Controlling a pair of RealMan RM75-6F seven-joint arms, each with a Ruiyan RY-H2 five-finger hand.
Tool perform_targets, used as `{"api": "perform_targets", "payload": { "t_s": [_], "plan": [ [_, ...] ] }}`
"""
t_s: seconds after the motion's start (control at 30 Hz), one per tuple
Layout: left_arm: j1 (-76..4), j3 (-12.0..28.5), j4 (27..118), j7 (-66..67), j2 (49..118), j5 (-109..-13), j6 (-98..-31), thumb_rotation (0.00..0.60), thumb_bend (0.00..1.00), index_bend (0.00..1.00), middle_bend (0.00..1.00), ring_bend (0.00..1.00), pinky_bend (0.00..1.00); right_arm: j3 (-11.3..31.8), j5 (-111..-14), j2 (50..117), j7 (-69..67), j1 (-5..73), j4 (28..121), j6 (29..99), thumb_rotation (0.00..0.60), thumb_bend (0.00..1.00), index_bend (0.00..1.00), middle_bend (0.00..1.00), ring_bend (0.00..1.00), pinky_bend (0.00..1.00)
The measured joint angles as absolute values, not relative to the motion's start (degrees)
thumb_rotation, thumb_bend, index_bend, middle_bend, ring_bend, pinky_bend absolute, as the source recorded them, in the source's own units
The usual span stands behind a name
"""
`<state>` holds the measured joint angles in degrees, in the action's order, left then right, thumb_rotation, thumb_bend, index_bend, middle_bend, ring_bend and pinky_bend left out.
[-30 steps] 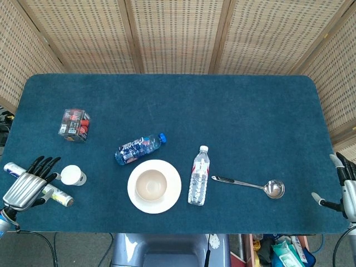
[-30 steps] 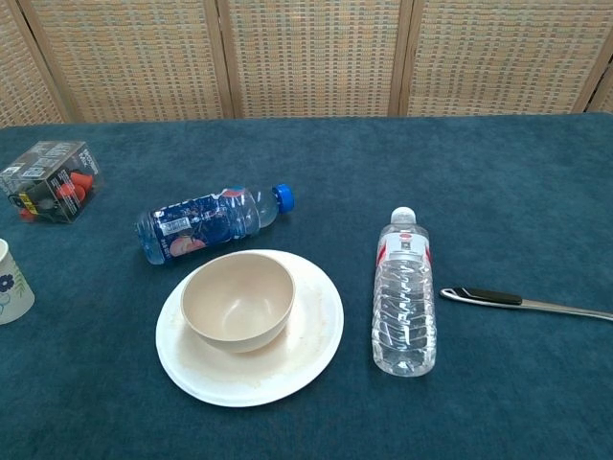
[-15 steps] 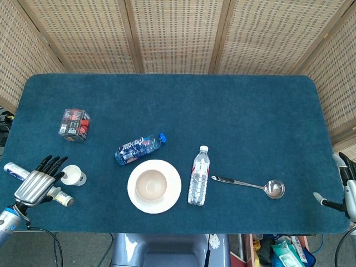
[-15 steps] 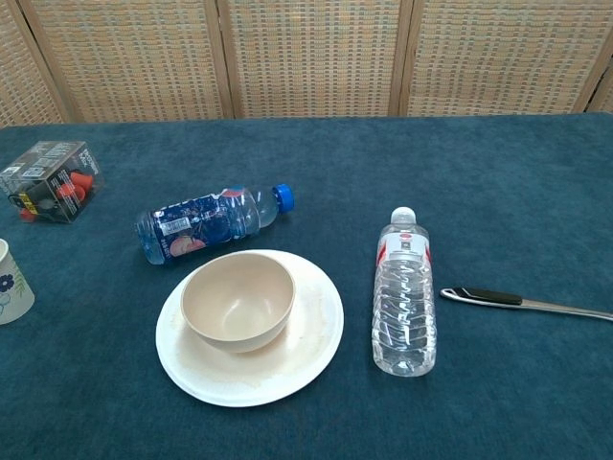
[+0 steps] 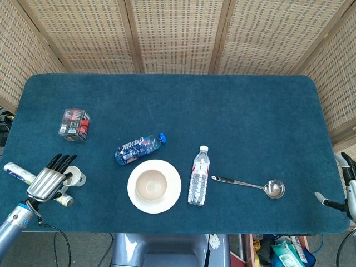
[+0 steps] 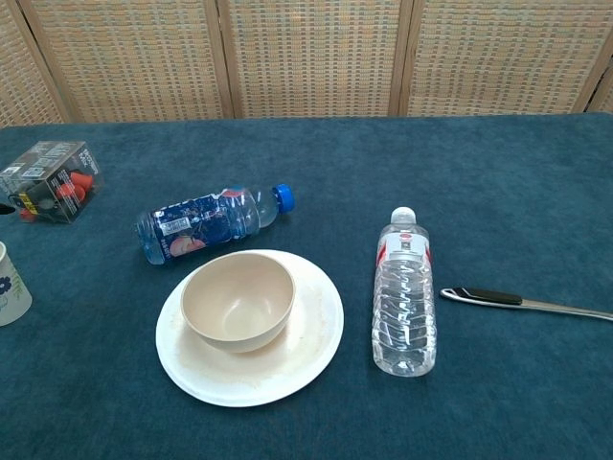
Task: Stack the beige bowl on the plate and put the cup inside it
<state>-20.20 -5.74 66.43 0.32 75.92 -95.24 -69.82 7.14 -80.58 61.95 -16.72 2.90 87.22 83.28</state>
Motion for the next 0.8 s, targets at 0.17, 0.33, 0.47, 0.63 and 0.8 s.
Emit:
{"api": "perform_targets", "payload": {
  "t_s": [0.17,0.33,0.47,0.63,0.8],
  "plan": [
    [-20.1,-5.5,65.8,0.3,76.5,-95.3,-70.7,0.6,0.49,0.68,0.0,0.0,0.04,7.2,-80.7,61.9,-17.1,2.8,87.1,83.5,0.6,0.14,0.01,0.0,0.0,0.0],
    [-20.0,-5.0,65.9,-0.8,75.8,-95.2,-72.2,0.6,0.5,0.68,0.0,0.0,0.04,7.1,-80.8,61.9,-17.0,2.8,87.2,83.5,0.6,0.14,0.01,0.0,0.0,0.0],
    [-20.3,-4.4,67.8,-1.3,74.4,-95.4,-73.3,0.6,0.5,0.68,0.0,0.0,0.04,7.2,-80.7,61.9,-16.9,2.8,87.3,83.5,0.6,0.14,0.01,0.0,0.0,0.0],
    [-21.6,-3.5,72.8,-0.2,71.7,-96.6,-74.3,0.6,0.5,0.68,0.0,0.0,0.04,7.1,-80.8,61.8,-17.1,2.8,87.3,83.3,0.6,0.14,0.01,0.0,0.0,0.0],
    [-23.7,-2.2,80.3,2.4,68.9,-98.1,-74.4,0.6,0.5,0.68,0.0,0.0,0.04,7.2,-80.7,61.8,-17.6,2.8,87.1,83.3,0.6,0.14,0.01,0.0,0.0,0.0]
  ]
}}
